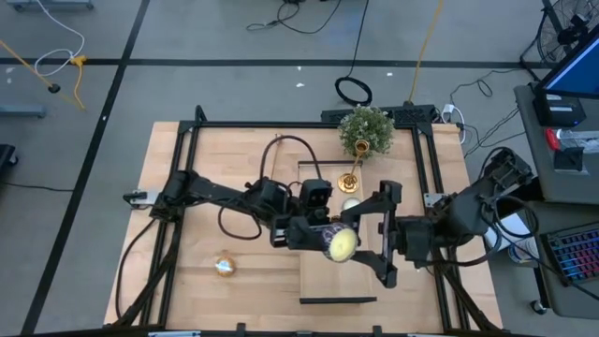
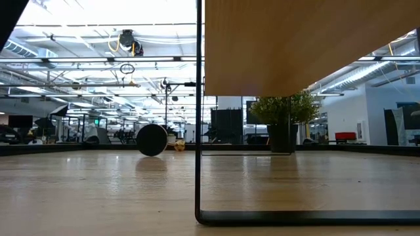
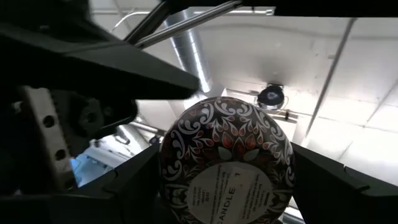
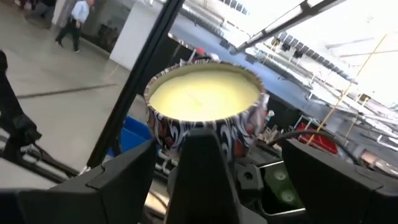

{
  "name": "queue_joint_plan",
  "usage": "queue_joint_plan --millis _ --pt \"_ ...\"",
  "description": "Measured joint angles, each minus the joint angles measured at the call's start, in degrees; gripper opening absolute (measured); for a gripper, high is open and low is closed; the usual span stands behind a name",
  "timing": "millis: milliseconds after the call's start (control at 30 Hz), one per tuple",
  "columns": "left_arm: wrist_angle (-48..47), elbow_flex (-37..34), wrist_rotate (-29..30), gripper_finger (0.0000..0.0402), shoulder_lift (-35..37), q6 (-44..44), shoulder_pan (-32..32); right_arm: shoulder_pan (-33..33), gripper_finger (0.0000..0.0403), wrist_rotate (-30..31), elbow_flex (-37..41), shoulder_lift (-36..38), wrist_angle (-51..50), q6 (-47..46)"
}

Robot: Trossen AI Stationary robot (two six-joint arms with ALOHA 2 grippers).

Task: Pick & Place candle stick holders
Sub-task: Put the red patterned scented candle on the shelf

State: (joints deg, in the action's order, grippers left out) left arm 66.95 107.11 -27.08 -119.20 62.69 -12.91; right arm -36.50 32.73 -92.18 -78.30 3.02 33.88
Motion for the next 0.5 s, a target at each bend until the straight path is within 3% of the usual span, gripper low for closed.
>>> queue_joint_plan --millis 500 --pt "0.0 0.0 -1.1 0.0298 -0.1 1.9 1.7 -4.9 0.0345 1.9 -2.1 0.1 0.0 3.2"
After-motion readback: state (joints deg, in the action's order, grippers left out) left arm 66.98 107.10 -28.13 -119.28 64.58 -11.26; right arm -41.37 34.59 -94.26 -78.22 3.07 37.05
